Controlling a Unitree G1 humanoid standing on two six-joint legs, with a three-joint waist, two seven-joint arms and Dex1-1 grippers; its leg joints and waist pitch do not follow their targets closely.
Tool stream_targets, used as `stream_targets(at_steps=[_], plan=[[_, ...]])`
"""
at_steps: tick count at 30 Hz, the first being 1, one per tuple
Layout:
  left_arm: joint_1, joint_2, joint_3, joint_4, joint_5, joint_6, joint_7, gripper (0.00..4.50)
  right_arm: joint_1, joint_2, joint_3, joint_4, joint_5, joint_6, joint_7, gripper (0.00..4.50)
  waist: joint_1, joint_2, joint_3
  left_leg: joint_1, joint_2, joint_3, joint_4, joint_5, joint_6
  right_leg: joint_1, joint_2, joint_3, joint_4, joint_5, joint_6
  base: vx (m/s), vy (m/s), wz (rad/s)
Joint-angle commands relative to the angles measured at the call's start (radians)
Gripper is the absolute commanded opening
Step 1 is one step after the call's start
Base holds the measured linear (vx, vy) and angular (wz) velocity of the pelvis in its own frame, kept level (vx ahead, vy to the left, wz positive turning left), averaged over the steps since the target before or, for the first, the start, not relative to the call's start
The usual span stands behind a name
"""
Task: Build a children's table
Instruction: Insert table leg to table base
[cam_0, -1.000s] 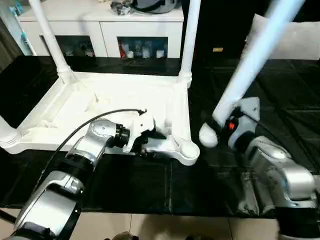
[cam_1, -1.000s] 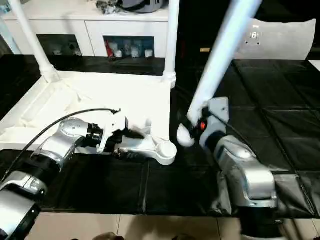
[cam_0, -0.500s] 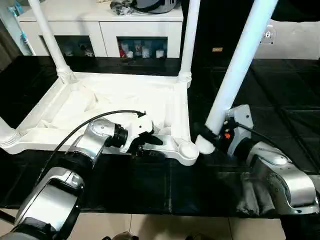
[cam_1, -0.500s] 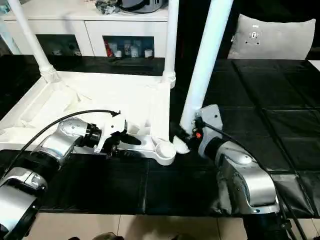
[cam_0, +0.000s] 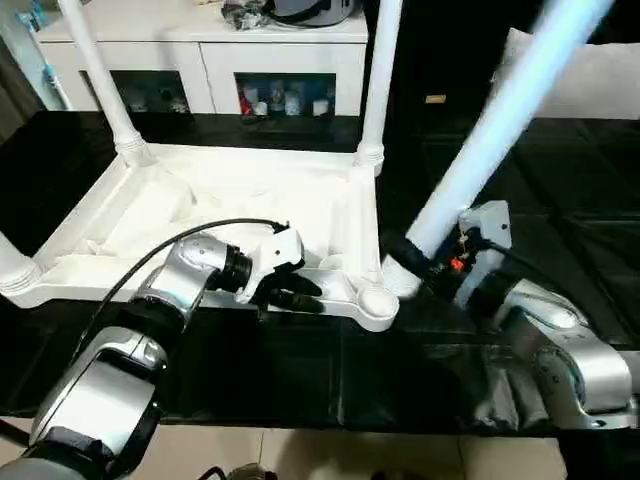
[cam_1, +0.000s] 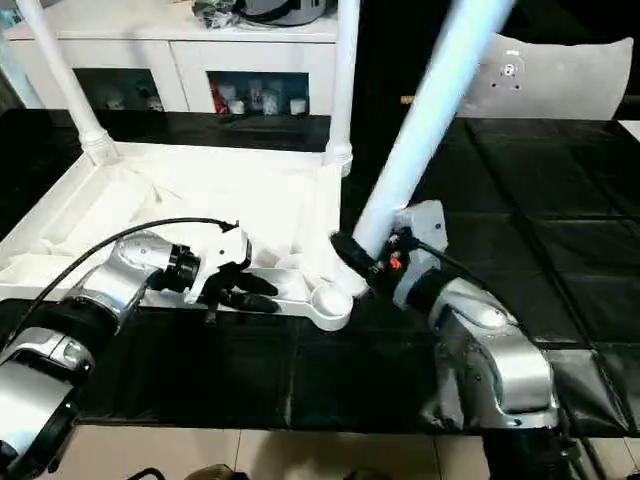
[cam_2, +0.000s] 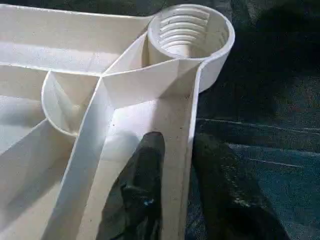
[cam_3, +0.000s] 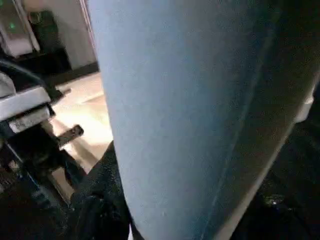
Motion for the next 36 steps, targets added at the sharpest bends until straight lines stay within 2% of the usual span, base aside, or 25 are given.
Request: stream_targets(at_steps=[1, 3, 4, 8, 9, 12, 13, 14, 15, 16, 18, 20, 23, 26, 29, 30, 31, 36], plan=[[-0.017, 0.010, 0.011, 0.030, 0.019, -0.017, -0.004, 0.78, -0.020, -0.009, 0.011, -0.002, -0.005, -0.023, 0.033, 1.91, 0.004, -0.009, -0.071, 0.017, 0.041, -0.016, -0.081, -0.270, 0.006, 0.054, -0.073, 0.046, -0.091, -0.367, -0.183, 0.000, 0.000, 0.00], [-0.017, 0.010, 0.012, 0.035, 0.021, -0.021, -0.003, 0.68, -0.019, -0.017, 0.020, -0.004, -0.003, -0.027, 0.049, 1.91, 0.006, -0.006, -0.070, 0.016, 0.042, -0.017, -0.081, -0.270, 0.007, 0.056, -0.074, 0.046, -0.091, -0.374, -0.181, 0.000, 0.000, 0.00], [-0.018, 0.012, 0.009, 0.039, 0.027, -0.025, -0.002, 0.47, -0.017, -0.023, 0.030, -0.008, -0.005, -0.032, 0.060, 1.91, 0.006, -0.008, -0.070, 0.015, 0.043, -0.018, -0.082, -0.270, 0.008, 0.056, -0.074, 0.046, -0.092, -0.375, -0.178, 0.000, 0.000, 0.00], [-0.016, 0.023, -0.006, 0.043, 0.055, -0.046, 0.006, 0.35, -0.014, -0.033, 0.053, -0.013, -0.019, -0.048, 0.080, 1.91, 0.004, -0.006, -0.069, 0.015, 0.045, -0.020, -0.085, -0.280, 0.004, 0.055, -0.073, 0.045, -0.091, -0.376, -0.178, 0.000, 0.000, 0.00], [-0.015, 0.024, -0.007, 0.042, 0.057, -0.047, 0.006, 0.13, -0.014, -0.034, 0.056, -0.012, -0.020, -0.052, 0.082, 1.91, 0.003, -0.007, -0.070, 0.015, 0.045, -0.020, -0.085, -0.281, 0.003, 0.055, -0.073, 0.046, -0.091, -0.373, -0.178, 0.000, 0.000, 0.00], [-0.011, 0.019, 0.019, 0.009, 0.015, -0.014, -0.026, 0.04, -0.029, -0.042, 0.059, -0.002, 0.011, 0.002, 0.112, 1.91, 0.003, -0.006, -0.070, 0.015, 0.045, -0.019, -0.084, -0.275, 0.009, 0.057, -0.075, 0.047, -0.089, -0.359, -0.188, 0.000, 0.000, 0.00], [-0.005, 0.012, 0.045, -0.025, -0.028, 0.029, -0.050, 0.04, -0.039, -0.051, 0.069, 0.003, 0.028, 0.035, 0.140, 1.91, 0.001, -0.006, -0.072, 0.012, 0.045, -0.020, -0.084, -0.260, 0.010, 0.061, -0.074, 0.047, -0.083, -0.328, -0.203, 0.000, 0.000, 0.00], [-0.005, 0.012, 0.045, -0.025, -0.028, 0.029, -0.050, 0.04, -0.039, -0.051, 0.069, 0.003, 0.028, 0.035, 0.140, 1.91, 0.000, -0.006, -0.073, 0.012, 0.045, -0.020, -0.082, -0.253, 0.013, 0.062, -0.074, 0.047, -0.081, -0.310, -0.211, 0.000, 0.000, 0.00], [0.009, 0.011, 0.055, -0.067, -0.046, 0.066, -0.055, 0.02, -0.043, -0.064, 0.089, 0.010, 0.018, 0.042, 0.160, 1.91, 0.001, 0.000, -0.073, 0.012, 0.046, -0.020, -0.082, -0.250, 0.014, 0.060, -0.074, 0.047, -0.081, -0.297, -0.217, 0.000, 0.000, 0.00], [0.026, 0.013, 0.055, -0.101, -0.052, 0.085, -0.052, 0.00, -0.047, -0.070, 0.102, 0.019, 0.008, 0.034, 0.174, 1.91, -0.001, -0.004, -0.075, 0.012, 0.046, -0.017, -0.081, -0.239, 0.017, 0.062, -0.074, 0.046, -0.079, -0.271, -0.230, 0.000, 0.000, 0.00], [0.035, 0.013, 0.057, -0.117, -0.052, 0.092, -0.052, 0.00, -0.049, -0.074, 0.109, 0.024, 0.003, 0.027, 0.181, 1.91, -0.001, -0.003, -0.075, 0.010, 0.045, -0.015, -0.078, -0.219, 0.026, 0.062, -0.073, 0.047, -0.079, -0.254, -0.233, 0.000, 0.000, 0.00], [0.076, 0.015, 0.052, -0.177, -0.037, 0.143, -0.014, 0.00, -0.064, -0.074, 0.115, 0.050, -0.006, 0.020, 0.179, 1.91, 0.001, -0.002, -0.077, 0.011, 0.048, -0.016, -0.078, -0.212, 0.026, 0.062, -0.073, 0.045, -0.075, -0.248, -0.235, 0.000, 0.000, 0.00], [0.137, 0.014, 0.054, -0.254, -0.010, 0.206, 0.063, 0.00, -0.079, -0.075, 0.122, 0.073, -0.019, 0.020, 0.179, 1.91, -0.003, -0.001, -0.073, 0.012, 0.049, -0.017, -0.080, -0.235, 0.019, 0.060, -0.071, 0.045, -0.078, -0.281, -0.230, 0.000, 0.000, 0.00], [0.182, 0.006, 0.069, -0.306, -0.012, 0.183, 0.122, 0.00, -0.091, -0.064, 0.113, 0.109, -0.031, 0.001, 0.165, 1.91, -0.007, -0.013, -0.070, 0.012, 0.044, -0.014, -0.079, -0.248, 0.021, 0.057, -0.069, 0.044, -0.087, -0.352, -0.203, 0.000, 0.000, 0.00], [0.193, -0.005, 0.085, -0.326, -0.017, 0.193, 0.146, 0.00, -0.091, -0.061, 0.110, 0.117, -0.019, 0.001, 0.170, 1.91, -0.010, -0.011, -0.069, 0.011, 0.042, -0.016, -0.080, -0.253, 0.020, 0.056, -0.069, 0.043, -0.093, -0.401, -0.175, 0.000, 0.000, 0.00], [0.202, -0.014, 0.098, -0.345, -0.034, 0.217, 0.149, 0.00, -0.088, -0.062, 0.116, 0.125, -0.030, -0.017, 0.170, 1.91, -0.011, -0.013, -0.068, 0.012, 0.043, -0.015, -0.080, -0.254, 0.022, 0.055, -0.068, 0.043, -0.094, -0.406, -0.171, 0.000, 0.000, 0.00], [0.207, -0.017, 0.100, -0.357, -0.042, 0.227, 0.146, 0.00, -0.088, -0.068, 0.126, 0.136, -0.041, -0.021, 0.174, 1.91, -0.012, -0.012, -0.068, 0.012, 0.043, -0.016, -0.080, -0.254, 0.022, 0.054, -0.069, 0.044, -0.093, -0.414, -0.168, 0.000, 0.000, 0.00], [0.222, -0.013, 0.088, -0.390, -0.059, 0.243, 0.122, 0.00, -0.095, -0.082, 0.149, 0.184, -0.072, -0.022, 0.185, 1.91, -0.016, -0.008, -0.071, 0.010, 0.041, -0.015, -0.078, -0.240, 0.031, 0.052, -0.067, 0.044, -0.093, -0.391, -0.171, 0.000, 0.000, 0.00]])
